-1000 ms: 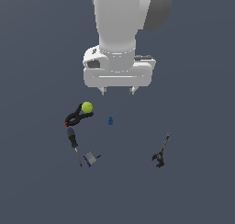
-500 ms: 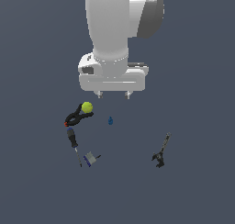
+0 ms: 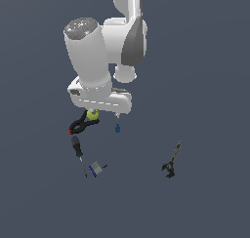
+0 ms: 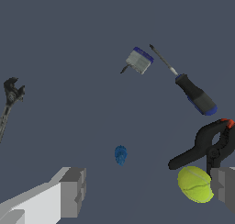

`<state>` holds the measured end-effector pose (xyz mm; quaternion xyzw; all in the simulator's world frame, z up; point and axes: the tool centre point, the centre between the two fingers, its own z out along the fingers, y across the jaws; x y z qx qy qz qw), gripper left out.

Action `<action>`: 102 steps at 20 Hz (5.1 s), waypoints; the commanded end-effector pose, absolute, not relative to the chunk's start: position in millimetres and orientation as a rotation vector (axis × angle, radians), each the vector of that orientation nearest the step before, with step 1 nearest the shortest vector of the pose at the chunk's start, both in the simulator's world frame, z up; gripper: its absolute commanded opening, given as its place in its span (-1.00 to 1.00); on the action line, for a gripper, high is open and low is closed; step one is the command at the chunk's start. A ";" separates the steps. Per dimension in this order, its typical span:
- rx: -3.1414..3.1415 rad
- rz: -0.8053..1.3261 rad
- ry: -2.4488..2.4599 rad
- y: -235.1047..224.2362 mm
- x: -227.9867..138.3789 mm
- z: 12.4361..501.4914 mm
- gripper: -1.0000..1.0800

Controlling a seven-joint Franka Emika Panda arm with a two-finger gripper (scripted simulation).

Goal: Pick up a designated object from a clutter of objects.

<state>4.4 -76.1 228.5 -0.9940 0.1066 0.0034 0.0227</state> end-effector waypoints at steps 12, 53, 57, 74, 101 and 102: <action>-2.982 0.002 0.898 -199.7 -53.4 106.5 0.92; -2.942 0.001 1.102 -239.7 -90.3 18.6 -1.00; -2.941 -0.001 1.102 -239.4 -90.2 20.1 -1.00; -2.939 -0.001 1.102 -173.9 -85.0 79.6 -1.00; -2.946 -0.003 1.105 51.4 -62.6 291.9 -1.00; -2.945 -0.003 1.104 60.1 -61.4 300.0 -1.00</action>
